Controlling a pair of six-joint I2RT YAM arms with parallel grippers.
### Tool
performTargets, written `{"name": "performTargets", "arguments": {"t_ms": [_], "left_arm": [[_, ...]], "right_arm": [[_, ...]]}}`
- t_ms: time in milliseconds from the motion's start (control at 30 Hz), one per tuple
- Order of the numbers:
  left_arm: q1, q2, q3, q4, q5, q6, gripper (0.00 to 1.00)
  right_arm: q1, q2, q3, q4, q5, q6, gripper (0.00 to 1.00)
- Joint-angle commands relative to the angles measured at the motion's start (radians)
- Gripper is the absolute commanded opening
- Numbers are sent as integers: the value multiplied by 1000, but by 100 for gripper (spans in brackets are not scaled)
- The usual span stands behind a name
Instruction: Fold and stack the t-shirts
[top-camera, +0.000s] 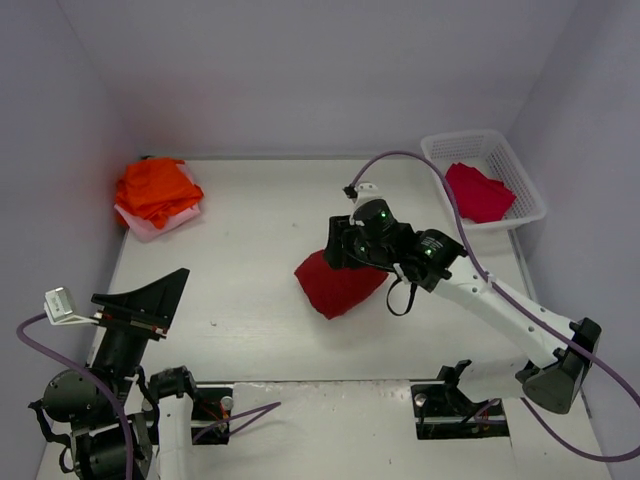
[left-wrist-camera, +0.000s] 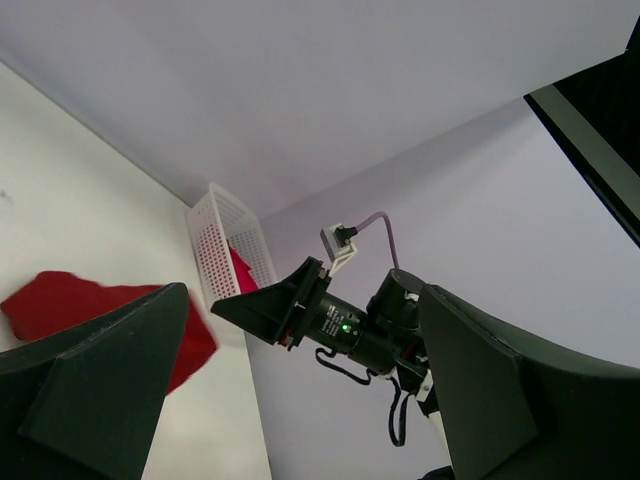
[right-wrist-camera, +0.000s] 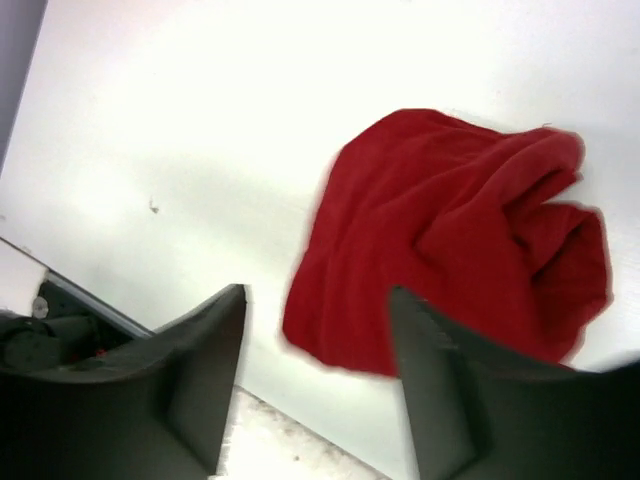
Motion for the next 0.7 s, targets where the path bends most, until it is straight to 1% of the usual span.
{"name": "performTargets", "arguments": {"t_ms": [0,33,133,333,500,667], "left_arm": [[7,10,3,61,11,2,93],[7,10,2,60,11,2,93],[7,12,2,63,10,4,93],[7,7,-11,61,10,5,93],[7,5,-18,64,7,2,93],[7,7,-20,69,13,1,93]], "right_arm": [[-6,-35,2,42,67,-16,60],[-8,-32,5,41,70,-17,66],[-6,-24,14,33,76,-33,70],[-8,-52,13,22,101,-47,70],[-9,-76,-42,16,119,-40,70],[-35,-78,-56,17,184,-16,69]]}}
